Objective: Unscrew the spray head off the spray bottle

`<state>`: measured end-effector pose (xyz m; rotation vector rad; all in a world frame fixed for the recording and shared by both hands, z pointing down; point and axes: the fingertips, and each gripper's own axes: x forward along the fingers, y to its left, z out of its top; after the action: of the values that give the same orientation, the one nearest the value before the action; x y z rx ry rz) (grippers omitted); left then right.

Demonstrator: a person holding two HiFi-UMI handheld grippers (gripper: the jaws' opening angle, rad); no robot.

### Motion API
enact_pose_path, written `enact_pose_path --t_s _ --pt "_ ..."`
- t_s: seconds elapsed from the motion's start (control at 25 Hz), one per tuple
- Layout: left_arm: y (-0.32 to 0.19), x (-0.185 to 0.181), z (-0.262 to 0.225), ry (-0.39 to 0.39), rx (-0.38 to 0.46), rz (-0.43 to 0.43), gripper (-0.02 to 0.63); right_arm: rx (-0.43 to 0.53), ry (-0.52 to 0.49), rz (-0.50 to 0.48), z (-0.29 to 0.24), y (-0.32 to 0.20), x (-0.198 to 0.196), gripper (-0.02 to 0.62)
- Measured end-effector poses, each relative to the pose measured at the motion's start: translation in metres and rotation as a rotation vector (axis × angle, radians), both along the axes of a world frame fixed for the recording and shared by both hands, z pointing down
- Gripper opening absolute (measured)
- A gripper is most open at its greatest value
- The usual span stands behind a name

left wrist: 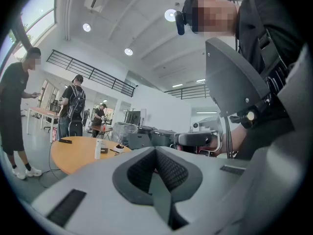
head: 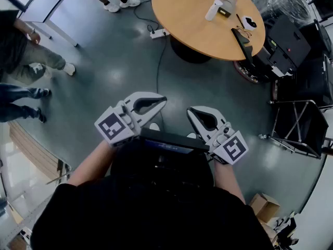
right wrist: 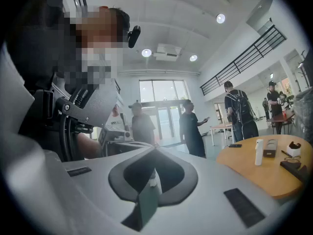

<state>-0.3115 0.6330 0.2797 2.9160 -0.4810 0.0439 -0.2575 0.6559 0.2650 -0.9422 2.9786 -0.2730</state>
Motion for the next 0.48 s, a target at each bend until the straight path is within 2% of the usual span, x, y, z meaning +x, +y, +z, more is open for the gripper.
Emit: enact_pose_path --t_s 0.28,0.48 --pt "-0.001 0.002 0.01 0.001 -0.007 0.008 0.002 0.008 0.002 0.008 0.005 -0.001 0.004 -0.005" --pt "-0.016 0.046 0.013 -0.005 -0.004 0.014 0.002 0.029 -0.018 0.042 0.008 -0.02 0.053 -0.005"
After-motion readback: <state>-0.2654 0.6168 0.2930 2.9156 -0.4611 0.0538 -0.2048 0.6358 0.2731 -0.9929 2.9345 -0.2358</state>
